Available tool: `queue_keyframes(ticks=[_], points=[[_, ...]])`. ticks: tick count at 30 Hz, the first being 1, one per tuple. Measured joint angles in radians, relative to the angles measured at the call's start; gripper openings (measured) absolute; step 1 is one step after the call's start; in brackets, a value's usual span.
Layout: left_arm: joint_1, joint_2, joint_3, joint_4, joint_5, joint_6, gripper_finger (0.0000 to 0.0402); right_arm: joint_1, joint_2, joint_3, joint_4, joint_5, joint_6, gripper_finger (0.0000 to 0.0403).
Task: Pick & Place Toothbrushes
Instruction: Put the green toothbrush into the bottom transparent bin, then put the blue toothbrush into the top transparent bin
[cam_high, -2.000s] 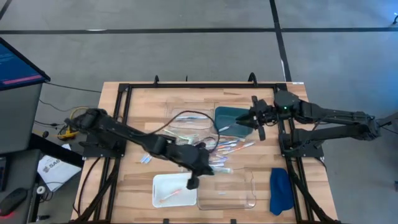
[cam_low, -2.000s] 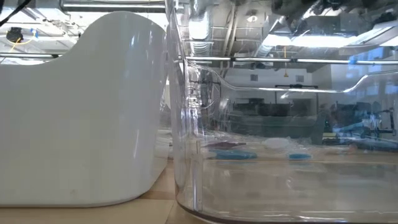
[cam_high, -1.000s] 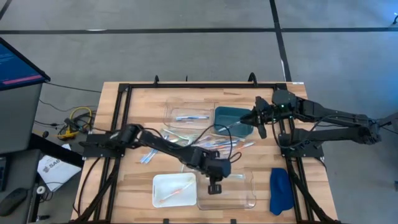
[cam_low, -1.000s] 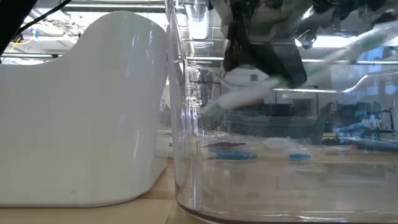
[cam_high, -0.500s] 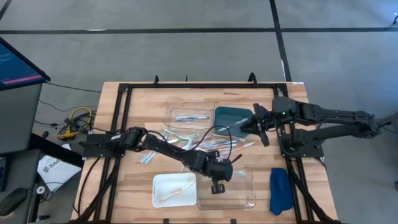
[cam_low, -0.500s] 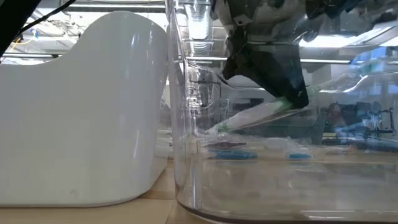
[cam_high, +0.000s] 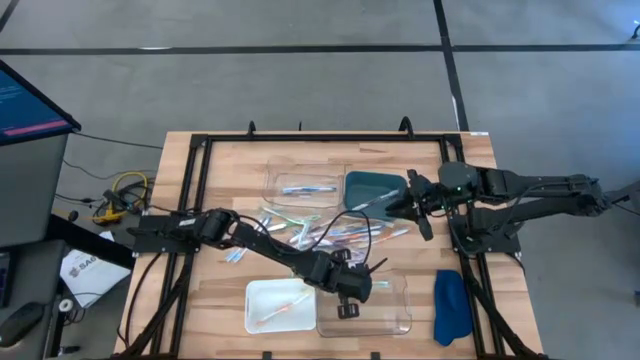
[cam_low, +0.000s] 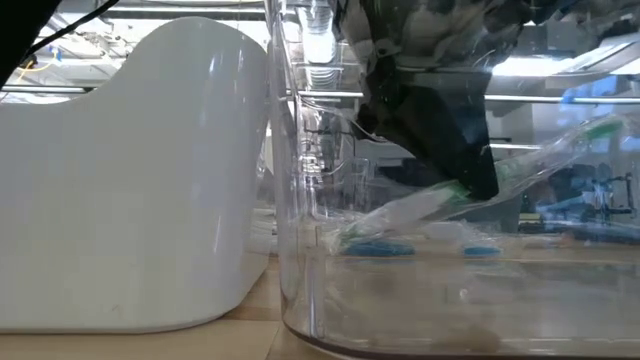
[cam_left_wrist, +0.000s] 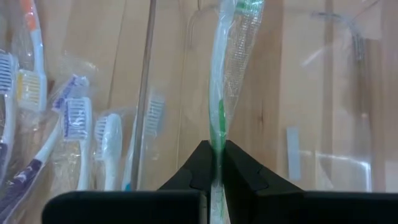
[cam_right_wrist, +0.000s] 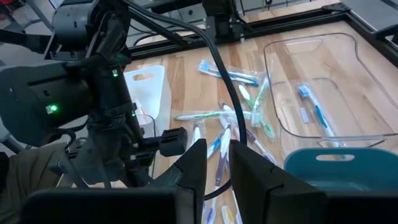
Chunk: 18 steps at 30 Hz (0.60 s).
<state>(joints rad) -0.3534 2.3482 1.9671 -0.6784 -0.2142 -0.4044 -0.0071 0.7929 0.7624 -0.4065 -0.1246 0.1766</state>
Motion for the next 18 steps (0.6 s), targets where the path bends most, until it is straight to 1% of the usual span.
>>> queue_keyframes(ticks=[9, 16, 18], points=[[0.001, 0.006, 0.0, 0.016, -0.005, -0.004, 0.0044, -0.001, 0.0, 0.0, 0.0, 0.0, -0.016, 0.0063], [0.0, 0.006, 0.0, 0.029, -0.004, 0.0, 0.0063, -0.001, 0.0, 0.0, 0.0, 0.0, -0.011, 0.0063], [0.0, 0.007, 0.0, 0.031, -0.017, 0.0, 0.007, -0.001, 0.0, 0.0, 0.0, 0.0, -0.011, 0.0063]])
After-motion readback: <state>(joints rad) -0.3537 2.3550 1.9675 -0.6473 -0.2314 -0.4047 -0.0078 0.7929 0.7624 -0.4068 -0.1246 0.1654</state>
